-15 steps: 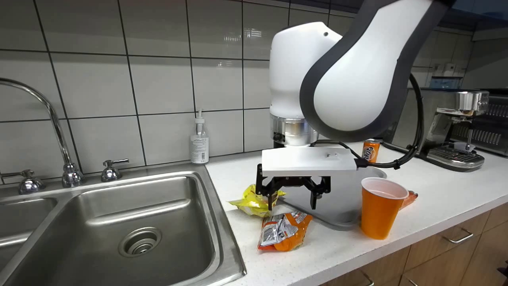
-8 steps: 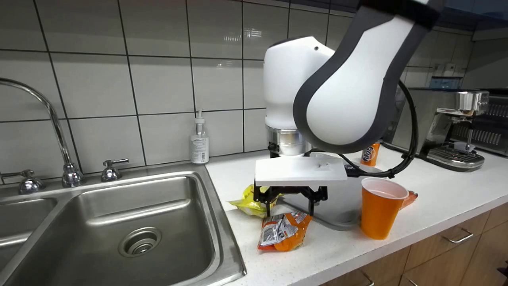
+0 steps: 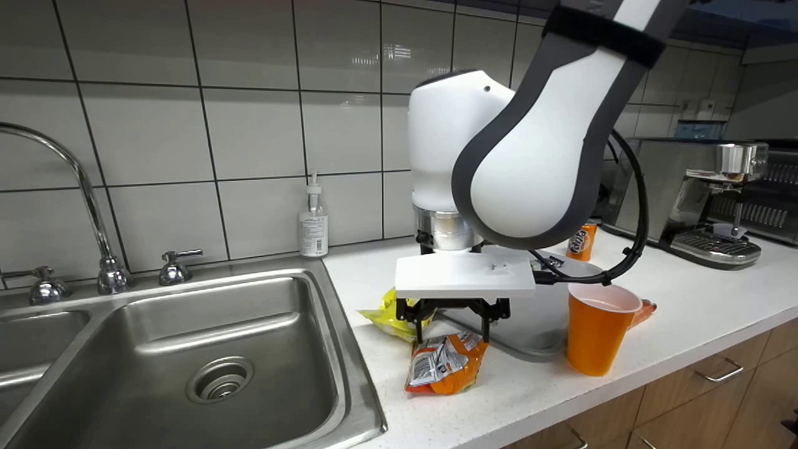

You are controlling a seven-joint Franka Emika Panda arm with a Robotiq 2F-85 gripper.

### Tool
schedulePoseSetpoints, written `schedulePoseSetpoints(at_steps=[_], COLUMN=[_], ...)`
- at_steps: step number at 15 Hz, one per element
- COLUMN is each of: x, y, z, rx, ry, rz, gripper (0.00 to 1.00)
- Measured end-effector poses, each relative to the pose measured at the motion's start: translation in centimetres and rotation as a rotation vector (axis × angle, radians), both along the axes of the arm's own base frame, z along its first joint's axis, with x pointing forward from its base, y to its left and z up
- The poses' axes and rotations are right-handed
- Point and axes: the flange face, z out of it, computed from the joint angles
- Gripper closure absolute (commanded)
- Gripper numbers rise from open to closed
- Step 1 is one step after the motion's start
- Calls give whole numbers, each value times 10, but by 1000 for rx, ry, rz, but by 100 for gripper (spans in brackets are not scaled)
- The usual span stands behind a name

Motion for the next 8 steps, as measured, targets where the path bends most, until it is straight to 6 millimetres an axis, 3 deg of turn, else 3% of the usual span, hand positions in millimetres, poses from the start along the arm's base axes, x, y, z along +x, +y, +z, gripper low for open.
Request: schedulePoseSetpoints(at_steps=[8], x=[6], y=[0], z=[-4], rx=[-5], ry=[-1], rz=[-4], gripper=[0])
